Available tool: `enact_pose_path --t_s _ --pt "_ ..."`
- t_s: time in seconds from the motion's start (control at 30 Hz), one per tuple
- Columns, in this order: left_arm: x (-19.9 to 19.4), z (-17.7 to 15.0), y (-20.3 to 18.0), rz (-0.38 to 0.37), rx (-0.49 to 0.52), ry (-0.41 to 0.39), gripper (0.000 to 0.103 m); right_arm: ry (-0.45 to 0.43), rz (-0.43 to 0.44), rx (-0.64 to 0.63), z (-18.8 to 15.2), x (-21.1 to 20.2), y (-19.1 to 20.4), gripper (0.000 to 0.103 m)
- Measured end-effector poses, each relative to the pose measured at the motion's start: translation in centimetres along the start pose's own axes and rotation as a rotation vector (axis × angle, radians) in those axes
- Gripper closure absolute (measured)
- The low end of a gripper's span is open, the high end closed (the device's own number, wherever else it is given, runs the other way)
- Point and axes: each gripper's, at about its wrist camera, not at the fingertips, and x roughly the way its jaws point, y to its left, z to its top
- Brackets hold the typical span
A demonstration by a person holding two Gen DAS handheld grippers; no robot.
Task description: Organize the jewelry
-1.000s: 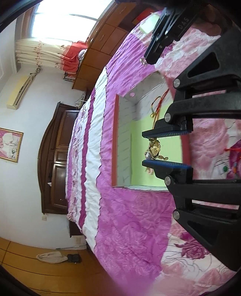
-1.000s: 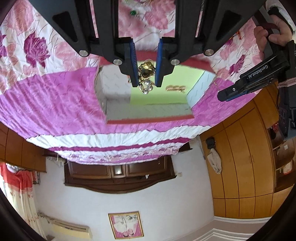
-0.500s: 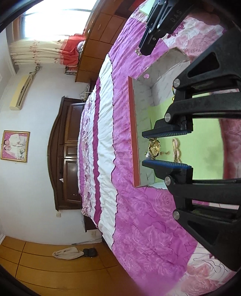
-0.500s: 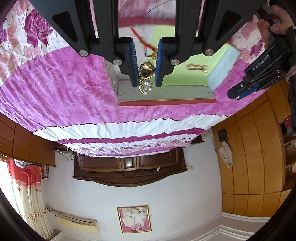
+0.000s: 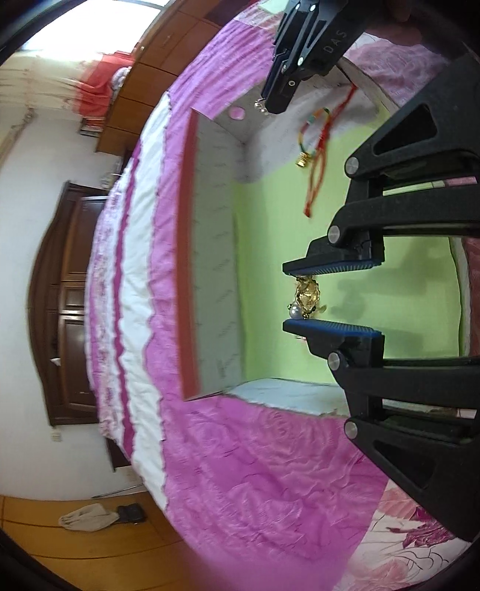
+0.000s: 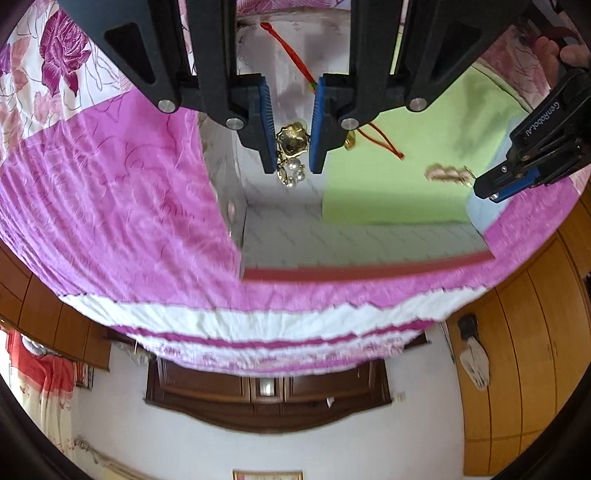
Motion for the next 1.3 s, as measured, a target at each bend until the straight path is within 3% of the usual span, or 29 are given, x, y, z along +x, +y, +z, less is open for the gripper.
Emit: enact_pose_path --t_s 0.23,0.37,0.43,0.5,0.77,1.3 --pt "1.7 -0.6 -0.2 0.01 -0.008 0.115 0.087 0.062 -0.019 -0.015 -0.2 1.3 -0.2 0.083" --pt "1.8 -0.7 -0.5 0.012 0.008 0.135 0.085 0.079 -0.019 -0.026 -0.3 1.3 0.0 0.083" --pt "1.7 -0.8 -0.6 0.007 0.008 0.145 0.083 0.082 -0.013 -0.017 -0.2 1.2 -0.1 0.079" --pt "1.5 -0.8 -0.6 0.002 0.009 0.148 0.08 0.079 -0.001 -0.003 -0.2 1.0 -0.2 0.066" --pt "-0.7 -0.4 -0.4 -0.026 -0.005 0.116 0.072 0.035 0.054 0.038 -0.2 -1.7 -0.5 0.06" --pt "-8.7 -0.9 1.0 -0.054 -0.01 0.028 0.068 -0.159 0.143 0.117 -1.9 -11.1 -0.4 0.041"
